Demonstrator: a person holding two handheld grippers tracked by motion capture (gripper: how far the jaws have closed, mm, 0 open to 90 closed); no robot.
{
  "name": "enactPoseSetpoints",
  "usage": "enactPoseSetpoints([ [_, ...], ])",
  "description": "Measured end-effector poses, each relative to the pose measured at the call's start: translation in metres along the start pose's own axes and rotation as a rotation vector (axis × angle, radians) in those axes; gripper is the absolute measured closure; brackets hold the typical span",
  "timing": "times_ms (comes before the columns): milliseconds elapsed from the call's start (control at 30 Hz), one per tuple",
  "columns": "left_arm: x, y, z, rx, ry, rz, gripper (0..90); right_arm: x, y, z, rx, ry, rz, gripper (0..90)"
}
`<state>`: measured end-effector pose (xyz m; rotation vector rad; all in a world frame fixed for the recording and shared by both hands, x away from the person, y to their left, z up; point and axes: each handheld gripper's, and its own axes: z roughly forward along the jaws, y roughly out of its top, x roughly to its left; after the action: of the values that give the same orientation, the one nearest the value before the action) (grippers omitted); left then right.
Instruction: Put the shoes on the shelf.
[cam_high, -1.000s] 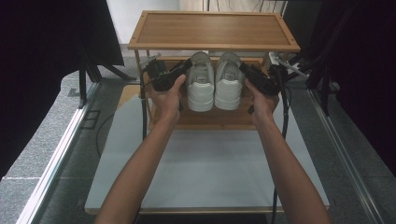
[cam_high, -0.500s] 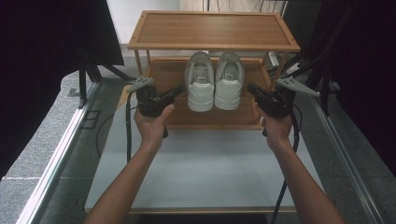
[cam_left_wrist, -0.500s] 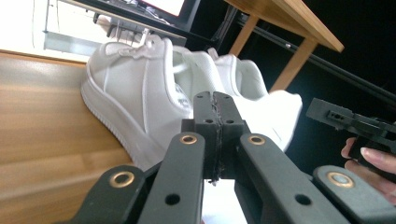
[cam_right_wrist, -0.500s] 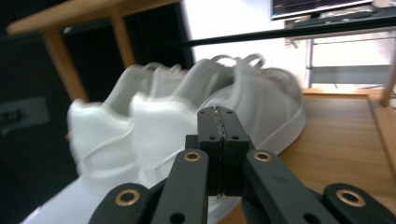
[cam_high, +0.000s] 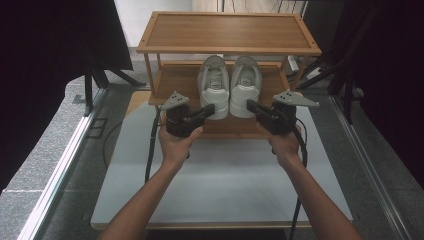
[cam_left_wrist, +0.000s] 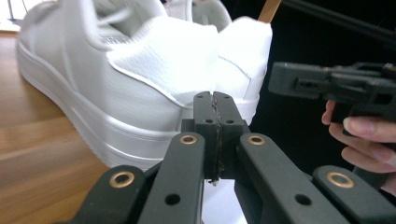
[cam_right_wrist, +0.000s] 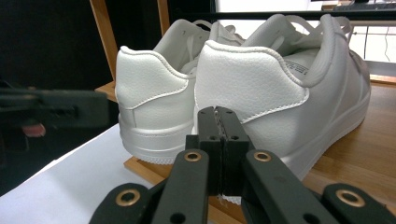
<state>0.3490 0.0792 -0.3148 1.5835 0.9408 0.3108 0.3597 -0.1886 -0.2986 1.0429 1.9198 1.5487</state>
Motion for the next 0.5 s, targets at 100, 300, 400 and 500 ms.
enactPoseSetpoints([
  [100,0.000,-0.001,0.009,0.016,0.022,0.013,90.0,-0.001,0.000,0.002,0.007,0.002,0.010,89.3],
  [300,0.000,0.000,0.012,0.010,0.019,0.018,90.0,-0.002,-0.003,0.005,0.026,0.004,0.004,88.9],
  [400,0.000,0.001,0.013,0.011,0.017,0.021,90.0,-0.002,-0.005,0.004,0.031,0.008,0.005,88.2],
  [500,-0.002,0.003,0.015,0.007,0.022,0.028,90.0,-0.001,-0.006,0.004,0.033,0.014,0.006,87.7],
])
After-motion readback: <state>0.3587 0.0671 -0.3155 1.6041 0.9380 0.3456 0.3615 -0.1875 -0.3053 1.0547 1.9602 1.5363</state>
